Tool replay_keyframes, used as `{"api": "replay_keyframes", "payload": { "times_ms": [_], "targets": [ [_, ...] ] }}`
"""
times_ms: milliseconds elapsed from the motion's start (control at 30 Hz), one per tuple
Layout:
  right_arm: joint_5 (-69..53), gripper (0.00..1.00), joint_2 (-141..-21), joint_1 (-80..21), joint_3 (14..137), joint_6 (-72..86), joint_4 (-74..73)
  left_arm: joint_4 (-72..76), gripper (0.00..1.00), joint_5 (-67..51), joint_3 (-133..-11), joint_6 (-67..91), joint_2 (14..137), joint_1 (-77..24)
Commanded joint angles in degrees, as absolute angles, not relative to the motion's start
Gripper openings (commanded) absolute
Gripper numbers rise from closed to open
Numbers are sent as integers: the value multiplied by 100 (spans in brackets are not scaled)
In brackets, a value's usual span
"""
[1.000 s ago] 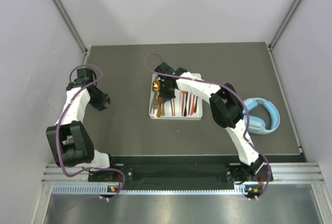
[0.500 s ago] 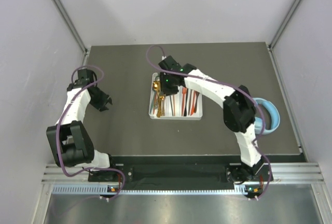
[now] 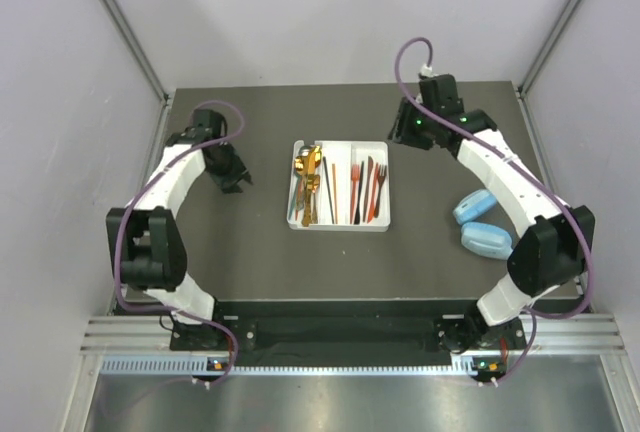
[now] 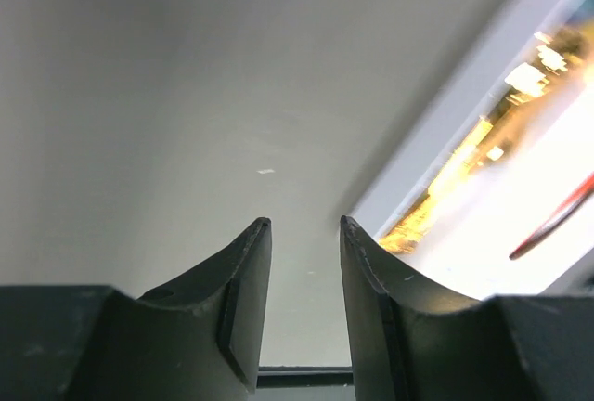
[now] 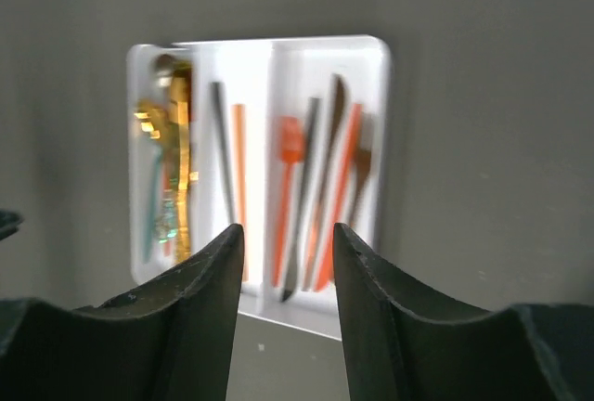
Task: Sort the eating utensils into containers
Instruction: Reset both arms
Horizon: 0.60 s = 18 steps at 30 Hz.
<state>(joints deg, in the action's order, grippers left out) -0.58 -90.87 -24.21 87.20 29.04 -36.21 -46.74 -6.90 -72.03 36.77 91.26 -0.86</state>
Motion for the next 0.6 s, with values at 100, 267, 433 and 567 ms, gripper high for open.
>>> {"api": "replay_keyframes", "payload": {
  "times_ms": [100, 267, 433, 567],
  "targets": [
    [-535, 44, -8798, -1556, 8367, 2584, -3876, -4877, 41, -1160, -8216, 3480, 9580, -536],
    [-826, 44, -8728, -1143, 8341, 2593, -3893, -5150, 41, -1143, -8666, 3402, 9756, -641],
    [-923, 44, -8736, -853, 8271, 2698, -4122, -5519, 41, -1187, -8754, 3243, 9949, -712],
    [-1238, 44, -8666, -598, 8139, 2760, -4131, -5493, 41, -1169, -8596, 3243, 9835, -878]
  ]
}}
